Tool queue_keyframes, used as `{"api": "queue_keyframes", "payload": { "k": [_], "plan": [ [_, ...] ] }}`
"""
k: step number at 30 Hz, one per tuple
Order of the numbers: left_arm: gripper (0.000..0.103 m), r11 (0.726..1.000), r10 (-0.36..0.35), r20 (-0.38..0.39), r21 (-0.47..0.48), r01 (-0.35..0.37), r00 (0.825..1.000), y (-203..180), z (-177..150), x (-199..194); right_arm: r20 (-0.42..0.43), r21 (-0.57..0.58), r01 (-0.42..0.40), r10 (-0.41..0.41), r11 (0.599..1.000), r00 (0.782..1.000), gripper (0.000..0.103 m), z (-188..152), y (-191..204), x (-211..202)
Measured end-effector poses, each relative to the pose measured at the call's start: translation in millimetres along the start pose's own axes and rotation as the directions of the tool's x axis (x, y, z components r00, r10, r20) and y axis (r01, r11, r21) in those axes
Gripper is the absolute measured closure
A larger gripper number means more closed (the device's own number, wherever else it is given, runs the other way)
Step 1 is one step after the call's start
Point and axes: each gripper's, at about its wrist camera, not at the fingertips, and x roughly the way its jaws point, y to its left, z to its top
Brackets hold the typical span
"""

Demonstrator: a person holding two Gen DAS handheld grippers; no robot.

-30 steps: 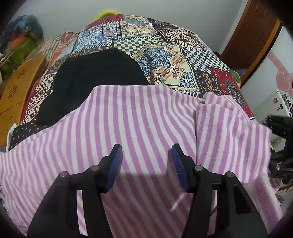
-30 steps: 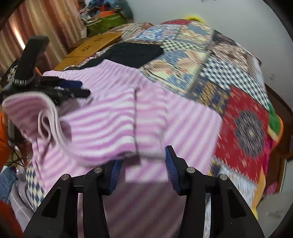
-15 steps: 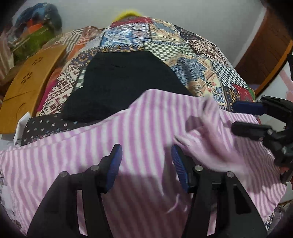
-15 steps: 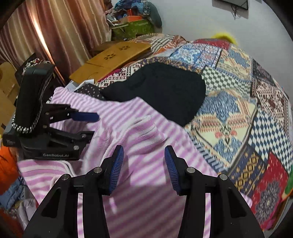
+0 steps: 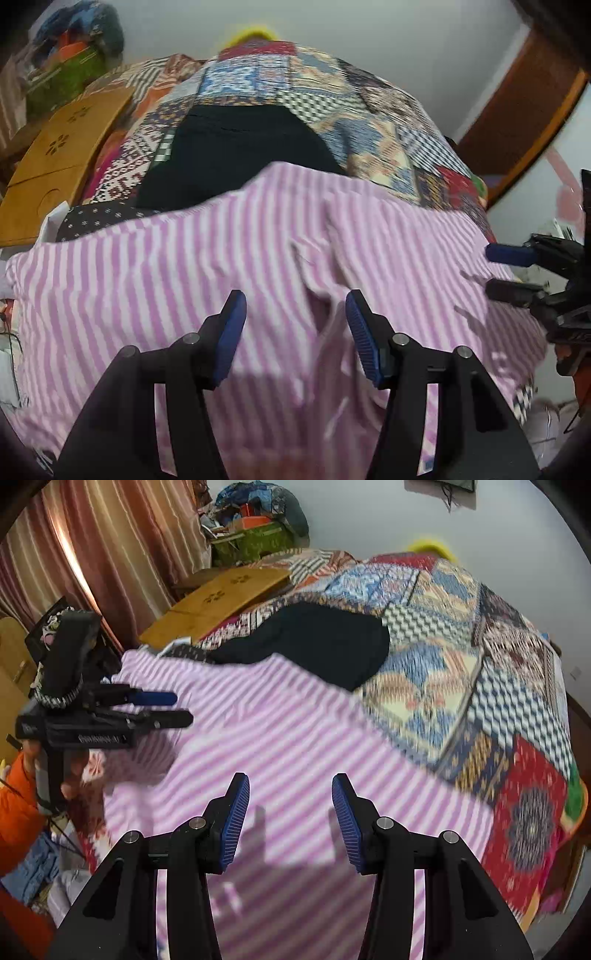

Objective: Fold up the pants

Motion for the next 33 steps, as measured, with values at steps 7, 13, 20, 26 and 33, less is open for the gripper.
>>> {"api": "queue_keyframes", "payload": {
  "k": [7, 13, 20, 26, 33],
  "plan": [
    [0.044, 0.998, 0.012, -0.058, 0.063, -0.008, 0.998, -37.1, -43.2, 1.5, -0.05, 0.027, 0.025, -0.024, 0.999, 0.998, 0.06, -54.3, 14.3, -5.7],
    [0.036, 0.996, 0.079, -0.046, 0.047, -0.077, 0.996, -37.3, -72.5, 4.4, 0.003, 0.082, 0.021, -0.021, 0.996, 1.0, 0.059, -82.2, 13.6, -26.7],
    [0.036, 0.987, 0.16, 0.031, 0.023, -0.16, 0.987, -25.1, -72.7, -36.6, 0.021, 0.105, 0.049, -0.052, 0.993, 0.998, 0.059, -87.0, 16.5, -42.0],
    [0.021, 0.967, 0.228, 0.115, -0.146, -0.21, 0.967, 30.5, -80.8, -87.9, 0.08, 0.104, 0.046, -0.055, 0.994, 0.995, 0.056, -78.0, 24.7, -54.7],
    [0.02, 0.914, 0.288, 0.083, -0.321, -0.248, 0.954, 104.1, -107.0, -113.9, 0.135, 0.075, 0.02, -0.03, 0.997, 0.99, 0.056, -60.7, 43.0, -58.3]
  ]
}}
